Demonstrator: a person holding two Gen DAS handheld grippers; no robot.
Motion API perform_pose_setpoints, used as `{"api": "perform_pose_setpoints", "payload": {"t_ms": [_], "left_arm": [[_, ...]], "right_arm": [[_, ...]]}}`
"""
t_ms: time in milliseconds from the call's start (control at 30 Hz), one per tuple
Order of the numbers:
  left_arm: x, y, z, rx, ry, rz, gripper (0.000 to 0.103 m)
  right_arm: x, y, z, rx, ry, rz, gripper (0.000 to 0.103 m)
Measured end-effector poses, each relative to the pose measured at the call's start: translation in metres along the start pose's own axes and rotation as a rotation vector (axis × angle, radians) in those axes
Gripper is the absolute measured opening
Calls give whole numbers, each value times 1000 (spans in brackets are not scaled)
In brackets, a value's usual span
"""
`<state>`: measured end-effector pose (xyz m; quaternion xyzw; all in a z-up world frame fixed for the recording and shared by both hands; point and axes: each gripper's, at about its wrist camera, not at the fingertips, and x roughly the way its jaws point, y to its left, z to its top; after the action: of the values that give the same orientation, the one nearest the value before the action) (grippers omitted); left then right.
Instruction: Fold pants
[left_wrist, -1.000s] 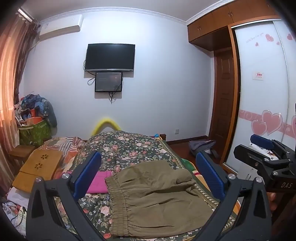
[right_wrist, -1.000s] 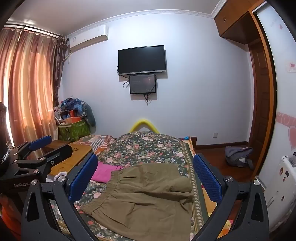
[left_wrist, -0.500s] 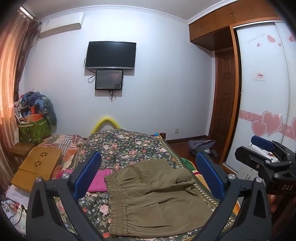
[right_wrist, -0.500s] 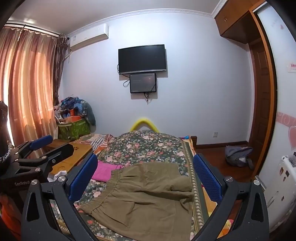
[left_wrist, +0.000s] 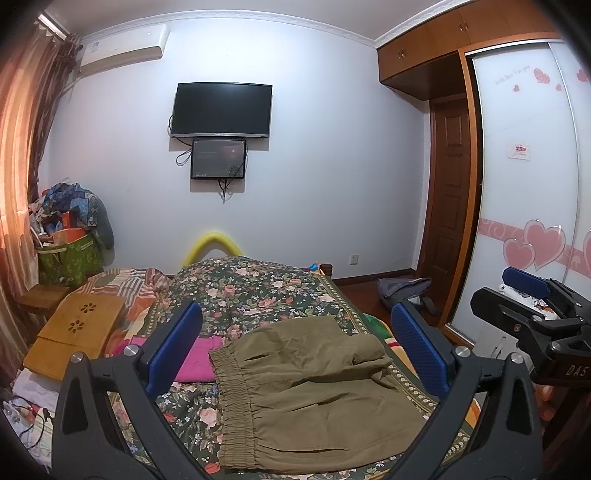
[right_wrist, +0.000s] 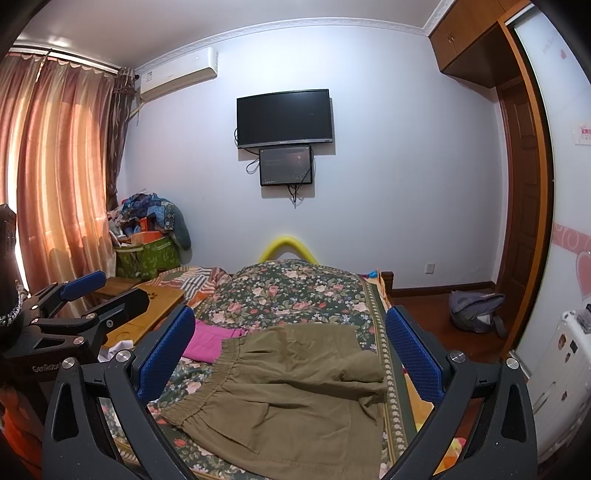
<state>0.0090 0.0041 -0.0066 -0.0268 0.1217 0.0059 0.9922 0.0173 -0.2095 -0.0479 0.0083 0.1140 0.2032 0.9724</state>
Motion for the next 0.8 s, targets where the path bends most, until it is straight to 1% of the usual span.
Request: {"api": "perform_pose_setpoints", "payload": {"t_ms": [800], "left_arm": [[-4, -4, 0, 13, -9, 3, 103]], "right_arm": [[0, 0, 2, 4, 2, 0, 103]]}}
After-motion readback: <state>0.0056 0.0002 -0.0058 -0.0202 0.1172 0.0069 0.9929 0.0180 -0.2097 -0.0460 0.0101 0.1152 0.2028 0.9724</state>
